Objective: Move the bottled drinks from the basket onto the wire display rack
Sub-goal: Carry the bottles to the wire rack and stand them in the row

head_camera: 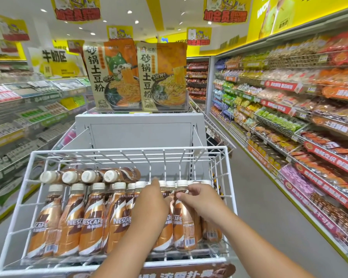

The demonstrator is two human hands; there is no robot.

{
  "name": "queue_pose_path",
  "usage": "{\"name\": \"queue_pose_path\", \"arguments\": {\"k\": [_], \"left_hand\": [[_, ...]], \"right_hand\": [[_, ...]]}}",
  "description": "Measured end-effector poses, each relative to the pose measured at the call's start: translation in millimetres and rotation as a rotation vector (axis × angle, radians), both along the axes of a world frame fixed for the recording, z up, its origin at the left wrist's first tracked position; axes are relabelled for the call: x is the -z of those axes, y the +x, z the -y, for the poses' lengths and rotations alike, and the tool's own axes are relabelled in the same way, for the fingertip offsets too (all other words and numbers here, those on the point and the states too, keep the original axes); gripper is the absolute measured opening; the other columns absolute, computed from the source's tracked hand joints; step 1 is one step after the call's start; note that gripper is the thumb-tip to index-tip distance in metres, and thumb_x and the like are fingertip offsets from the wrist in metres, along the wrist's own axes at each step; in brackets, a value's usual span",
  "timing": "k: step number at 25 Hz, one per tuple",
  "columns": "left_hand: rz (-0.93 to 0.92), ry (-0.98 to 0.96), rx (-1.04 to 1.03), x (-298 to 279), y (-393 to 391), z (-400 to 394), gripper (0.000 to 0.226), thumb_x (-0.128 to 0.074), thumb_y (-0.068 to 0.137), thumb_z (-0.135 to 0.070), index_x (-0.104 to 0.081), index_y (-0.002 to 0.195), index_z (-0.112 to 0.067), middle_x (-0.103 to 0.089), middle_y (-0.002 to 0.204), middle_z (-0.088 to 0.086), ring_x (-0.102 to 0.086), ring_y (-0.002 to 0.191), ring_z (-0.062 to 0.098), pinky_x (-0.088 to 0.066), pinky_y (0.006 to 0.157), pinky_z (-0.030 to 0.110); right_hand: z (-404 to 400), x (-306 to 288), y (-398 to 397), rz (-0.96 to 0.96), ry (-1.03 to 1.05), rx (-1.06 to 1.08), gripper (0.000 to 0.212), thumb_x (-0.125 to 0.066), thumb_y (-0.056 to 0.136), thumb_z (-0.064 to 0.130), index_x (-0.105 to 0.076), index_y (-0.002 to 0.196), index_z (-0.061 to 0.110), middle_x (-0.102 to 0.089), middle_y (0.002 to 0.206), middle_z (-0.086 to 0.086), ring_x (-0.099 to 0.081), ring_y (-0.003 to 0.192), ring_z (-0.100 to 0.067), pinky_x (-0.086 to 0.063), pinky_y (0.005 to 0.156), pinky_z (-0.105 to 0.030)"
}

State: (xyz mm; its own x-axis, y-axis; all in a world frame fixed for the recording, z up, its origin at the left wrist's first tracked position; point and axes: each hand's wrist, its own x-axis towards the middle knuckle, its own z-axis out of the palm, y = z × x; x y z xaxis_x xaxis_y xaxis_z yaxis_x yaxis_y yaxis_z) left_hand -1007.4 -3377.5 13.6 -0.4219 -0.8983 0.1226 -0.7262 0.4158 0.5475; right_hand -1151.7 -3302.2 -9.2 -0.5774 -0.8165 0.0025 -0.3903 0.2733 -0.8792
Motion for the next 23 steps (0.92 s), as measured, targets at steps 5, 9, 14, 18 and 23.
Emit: {"name": "queue_pose_path", "arguments": {"k": [5, 9, 14, 18, 23], "left_hand": [[-0.121, -0.048, 0.117, 7.8, 12.6, 0.7, 0.074, -0.063, 0.098, -0.039, -0.026, 0.16, -0.024, -0.041, 0.16, 0.001, -0.044, 0.143, 0.021, -0.041, 0.11, 0.032], [-0.171, -0.277, 0.279, 17.6, 26.9, 8.0, 0.065, -0.055, 0.101, -0.042, -0.028, 0.159, -0.033, -0.03, 0.165, -0.011, -0.029, 0.15, 0.011, -0.034, 0.118, 0.032], [-0.131, -0.408, 0.352, 41.9, 41.7, 14.4, 0.053, -0.055, 0.1, -0.045, -0.048, 0.15, -0.029, -0.038, 0.161, -0.004, -0.028, 0.151, 0.018, -0.032, 0.12, 0.041], [-0.031, -0.435, 0.37, 60.6, 53.1, 17.8, 0.066, -0.04, 0.102, -0.056, -0.019, 0.161, -0.037, 0.004, 0.17, -0.006, 0.017, 0.156, 0.018, 0.011, 0.127, 0.043], [0.072, -0.431, 0.39, 65.3, 73.8, -1.7, 0.07, -0.028, 0.102, -0.064, -0.002, 0.162, -0.039, 0.021, 0.168, -0.006, 0.031, 0.152, 0.018, 0.016, 0.125, 0.044]], "right_hand": [[-1.9, -0.2, 4.1, -0.027, 0.001, 0.044, 0.018, -0.077, 0.088, 0.043, -0.066, 0.097, 0.031, -0.066, 0.083, 0.014, -0.061, 0.073, -0.002, -0.042, 0.063, -0.018], [-7.9, -3.5, 14.0, -0.208, 0.025, 0.102, 0.055, -0.073, 0.09, 0.045, -0.059, 0.14, 0.026, -0.067, 0.111, 0.015, -0.063, 0.1, -0.003, -0.051, 0.09, -0.023], [-16.8, 4.1, 31.5, -0.466, 0.079, 0.112, 0.072, -0.058, 0.095, 0.055, -0.03, 0.158, 0.033, -0.035, 0.16, 0.011, -0.039, 0.144, -0.01, -0.037, 0.118, -0.034], [-26.7, 13.0, 52.6, -0.575, 0.12, 0.09, 0.079, -0.052, 0.098, 0.057, -0.012, 0.163, 0.035, 0.001, 0.17, 0.017, 0.0, 0.157, -0.006, -0.017, 0.127, -0.034], [-58.5, 18.9, 73.8, -0.684, 0.129, 0.069, 0.079, -0.047, 0.099, 0.06, -0.006, 0.163, 0.037, 0.017, 0.169, 0.018, 0.016, 0.156, -0.008, -0.007, 0.128, -0.036]]}}
